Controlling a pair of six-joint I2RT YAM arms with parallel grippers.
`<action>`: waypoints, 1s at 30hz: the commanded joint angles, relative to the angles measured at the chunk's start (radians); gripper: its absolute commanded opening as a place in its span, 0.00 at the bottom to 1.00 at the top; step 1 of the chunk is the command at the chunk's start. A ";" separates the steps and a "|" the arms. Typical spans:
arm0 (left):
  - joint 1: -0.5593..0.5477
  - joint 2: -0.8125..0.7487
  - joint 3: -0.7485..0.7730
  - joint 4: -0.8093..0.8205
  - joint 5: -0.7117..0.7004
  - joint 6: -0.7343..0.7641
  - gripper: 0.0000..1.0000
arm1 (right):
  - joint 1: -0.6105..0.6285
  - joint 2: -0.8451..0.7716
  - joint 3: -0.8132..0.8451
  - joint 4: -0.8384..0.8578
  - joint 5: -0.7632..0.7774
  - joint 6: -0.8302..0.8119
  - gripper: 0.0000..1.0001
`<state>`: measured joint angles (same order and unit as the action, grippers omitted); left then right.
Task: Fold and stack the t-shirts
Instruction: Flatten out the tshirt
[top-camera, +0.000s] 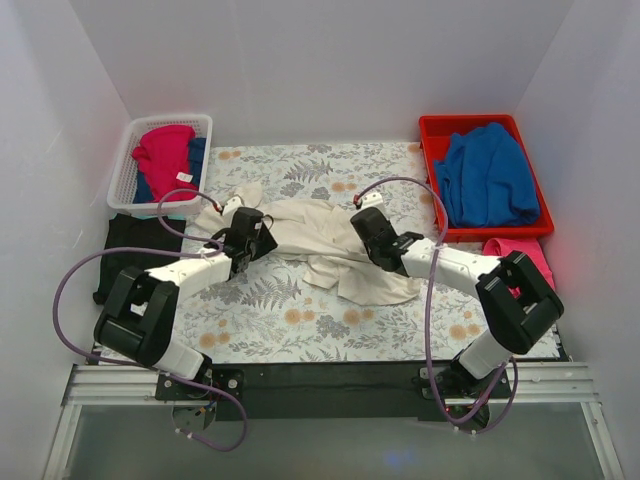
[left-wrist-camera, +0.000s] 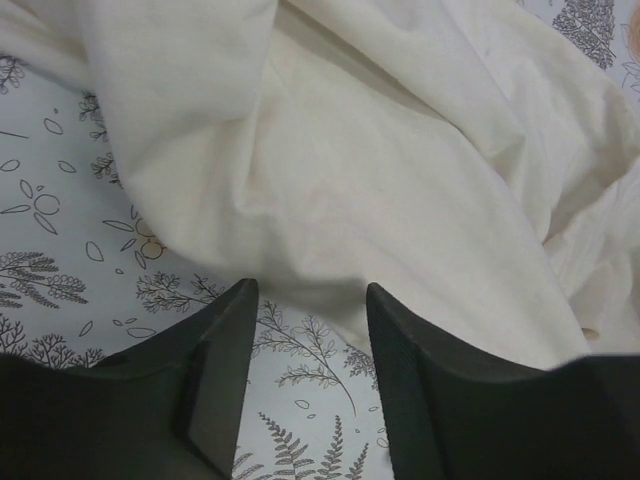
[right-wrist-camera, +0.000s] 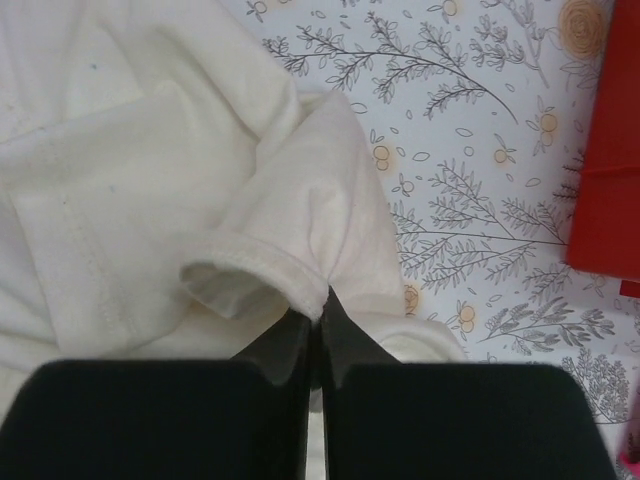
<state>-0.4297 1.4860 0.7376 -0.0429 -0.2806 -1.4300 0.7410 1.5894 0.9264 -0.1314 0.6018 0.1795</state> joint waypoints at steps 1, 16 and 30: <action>0.022 -0.044 -0.021 -0.014 -0.019 -0.006 0.44 | -0.008 -0.091 0.002 -0.042 0.090 0.032 0.01; 0.060 -0.018 -0.136 -0.021 0.014 -0.072 0.00 | -0.163 -0.525 -0.097 -0.312 0.203 0.132 0.01; 0.060 -0.179 -0.116 -0.043 0.001 -0.073 0.01 | -0.305 -0.661 -0.104 -0.409 0.167 0.216 0.33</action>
<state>-0.3721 1.3254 0.5766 -0.0719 -0.2703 -1.5105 0.4377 0.9501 0.7956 -0.5327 0.7914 0.3523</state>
